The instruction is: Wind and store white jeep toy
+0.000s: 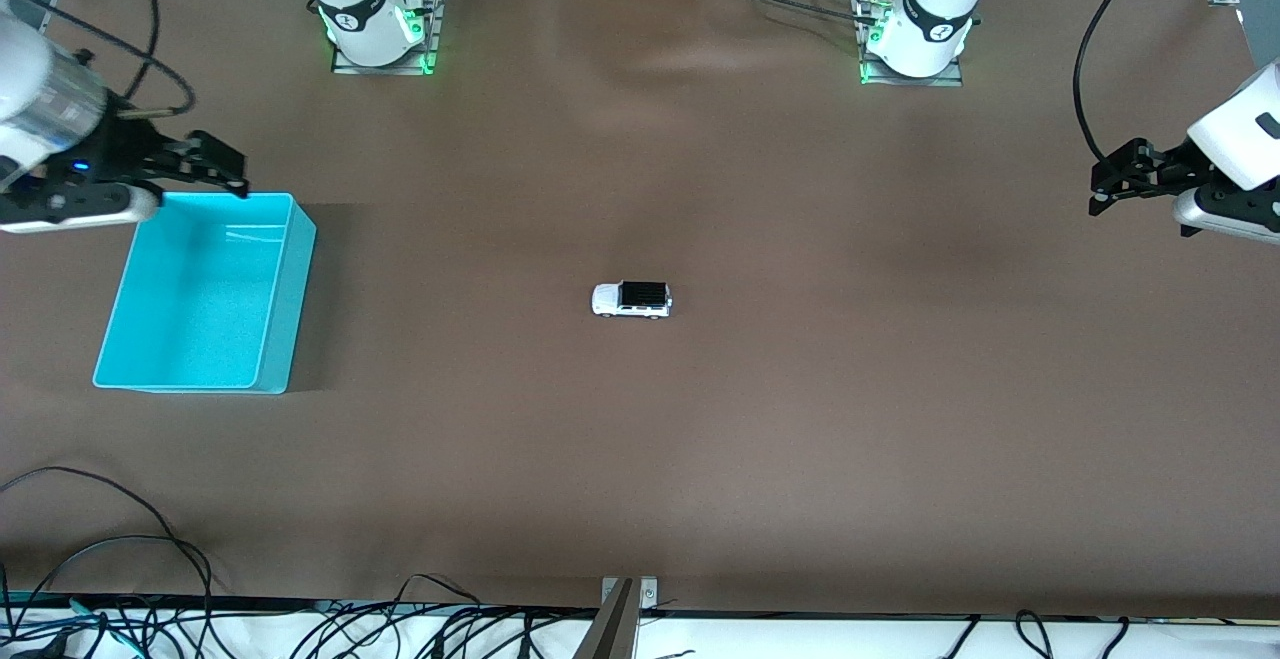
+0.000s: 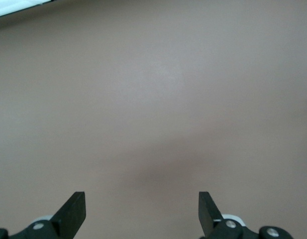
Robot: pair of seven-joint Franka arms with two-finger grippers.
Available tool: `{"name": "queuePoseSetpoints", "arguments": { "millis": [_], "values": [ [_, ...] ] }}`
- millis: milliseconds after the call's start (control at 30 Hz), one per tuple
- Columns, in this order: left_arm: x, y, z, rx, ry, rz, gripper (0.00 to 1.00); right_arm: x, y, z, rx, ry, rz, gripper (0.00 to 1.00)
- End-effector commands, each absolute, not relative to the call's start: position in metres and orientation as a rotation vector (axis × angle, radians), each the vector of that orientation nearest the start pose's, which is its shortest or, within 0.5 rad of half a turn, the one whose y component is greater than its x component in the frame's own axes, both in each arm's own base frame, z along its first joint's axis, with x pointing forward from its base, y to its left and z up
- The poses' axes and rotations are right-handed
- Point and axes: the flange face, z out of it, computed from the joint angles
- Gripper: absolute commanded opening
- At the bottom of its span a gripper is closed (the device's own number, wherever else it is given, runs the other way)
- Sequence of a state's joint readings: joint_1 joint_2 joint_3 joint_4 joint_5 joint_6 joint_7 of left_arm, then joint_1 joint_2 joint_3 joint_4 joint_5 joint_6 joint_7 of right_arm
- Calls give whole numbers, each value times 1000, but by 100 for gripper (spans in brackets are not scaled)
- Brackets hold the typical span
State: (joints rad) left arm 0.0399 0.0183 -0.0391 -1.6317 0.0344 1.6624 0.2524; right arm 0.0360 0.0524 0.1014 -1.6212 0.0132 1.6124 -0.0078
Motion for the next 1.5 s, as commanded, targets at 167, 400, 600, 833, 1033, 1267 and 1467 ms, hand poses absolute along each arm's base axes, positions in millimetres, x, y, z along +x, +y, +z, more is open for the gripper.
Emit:
{"name": "queuePoseSetpoints", "arguments": {
  "millis": [167, 400, 600, 833, 1033, 1267, 1467],
  "values": [
    [562, 0, 603, -3097, 372, -32, 100, 571, 158, 547, -3094, -434, 70, 100],
    [562, 2, 604, -3106, 370, -22, 100, 575, 246, 522, -3061, -625, 65, 100],
    [563, 8, 605, -3112, 346, -20, 100, 582, 315, 501, -3020, -738, 67, 100],
    [565, 11, 606, -3145, 332, -31, 100, 571, 390, 463, -2967, -899, 61, 100],
    [567, 21, 601, -3150, 315, -20, 100, 559, 439, 426, -2895, -1103, -21, 100],
    [567, 23, 601, -3147, 315, -20, 100, 550, 468, 392, -2755, -1468, -38, 100],
    [566, 29, 601, -3149, 296, -17, 100, 545, 479, 374, -2614, -1765, -40, 100]
  ]
}}
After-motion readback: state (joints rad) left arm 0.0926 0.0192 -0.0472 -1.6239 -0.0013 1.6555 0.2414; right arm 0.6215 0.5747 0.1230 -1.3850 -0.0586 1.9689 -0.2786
